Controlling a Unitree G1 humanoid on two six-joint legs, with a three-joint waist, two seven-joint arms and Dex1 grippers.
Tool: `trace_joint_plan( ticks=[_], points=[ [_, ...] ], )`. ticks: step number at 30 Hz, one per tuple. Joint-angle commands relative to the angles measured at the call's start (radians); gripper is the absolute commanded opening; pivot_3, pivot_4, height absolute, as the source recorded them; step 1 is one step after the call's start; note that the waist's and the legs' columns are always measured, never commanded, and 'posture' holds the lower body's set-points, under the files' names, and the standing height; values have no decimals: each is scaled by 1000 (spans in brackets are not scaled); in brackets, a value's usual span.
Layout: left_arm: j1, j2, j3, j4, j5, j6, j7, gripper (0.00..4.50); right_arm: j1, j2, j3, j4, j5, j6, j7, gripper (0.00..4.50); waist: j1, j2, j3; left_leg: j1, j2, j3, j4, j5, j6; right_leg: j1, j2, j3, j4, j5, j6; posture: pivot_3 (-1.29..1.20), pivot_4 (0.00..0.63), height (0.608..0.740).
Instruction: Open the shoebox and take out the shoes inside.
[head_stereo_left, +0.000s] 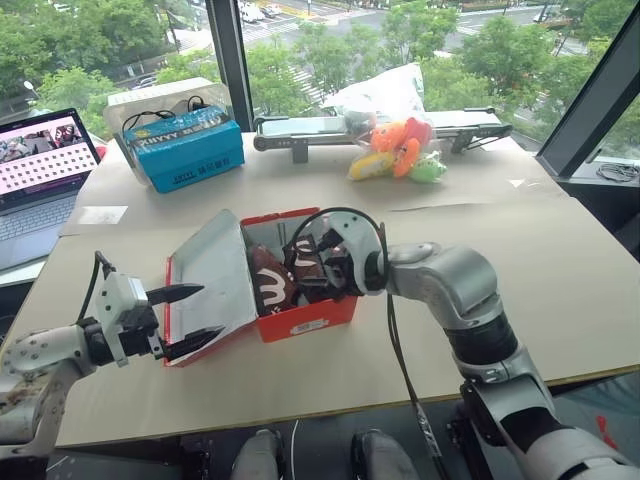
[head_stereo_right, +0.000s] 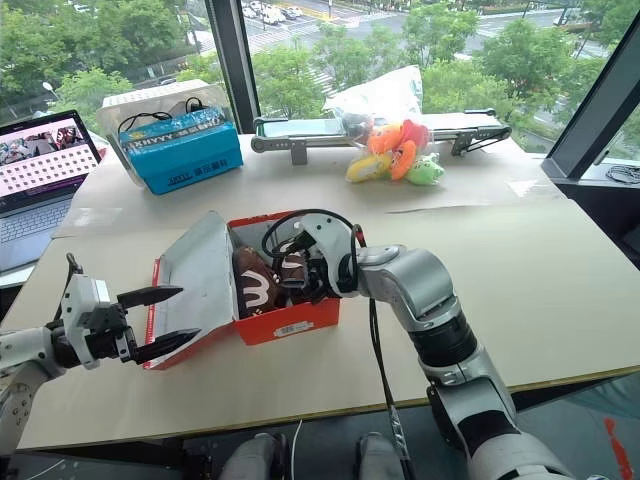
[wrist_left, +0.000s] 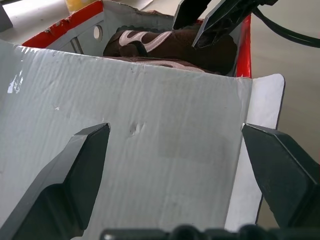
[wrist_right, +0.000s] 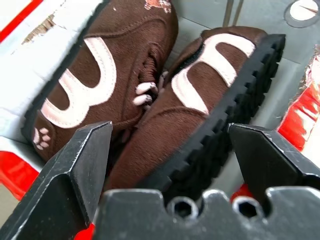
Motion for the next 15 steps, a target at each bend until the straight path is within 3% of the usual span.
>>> trace_joint_plan(
  ticks=[1, 4, 7, 14, 15],
  points=[
    [3, 3, 39, -42, -24, -2, 8, 4500, 22, 13, -12, -7, 3, -5, -11, 4209, 0, 0, 0, 0, 0, 0, 0, 0, 0, 0, 0, 0, 0, 0, 0, 0, 150, 740],
    [-1, 2, 40, -40, -22, -2, 11, 4500, 26, 13, -12, -4, -2, -12, -16, 3497, 1, 0, 0, 0, 0, 0, 0, 0, 0, 0, 0, 0, 0, 0, 0, 0, 150, 740],
    [-5, 2, 39, -41, -23, 1, 15, 4500, 24, 12, -14, -2, -1, -13, -16, 2264, 1, 0, 0, 0, 0, 0, 0, 0, 0, 0, 0, 0, 0, 0, 0, 0, 150, 740],
    [-13, -2, 34, -38, -21, -4, 18, 4500, 34, 2, 2, -15, 2, -14, -8, 57, -1, 0, 0, 0, 0, 0, 0, 0, 0, 0, 0, 0, 0, 0, 0, 0, 150, 740],
    [-16, -2, 33, -37, -21, -4, 19, 4500, 37, -1, 4, -13, 1, -14, -8, 7, -1, 0, 0, 0, 0, 0, 0, 0, 0, 0, 0, 0, 0, 0, 0, 0, 150, 740]
  ],
)
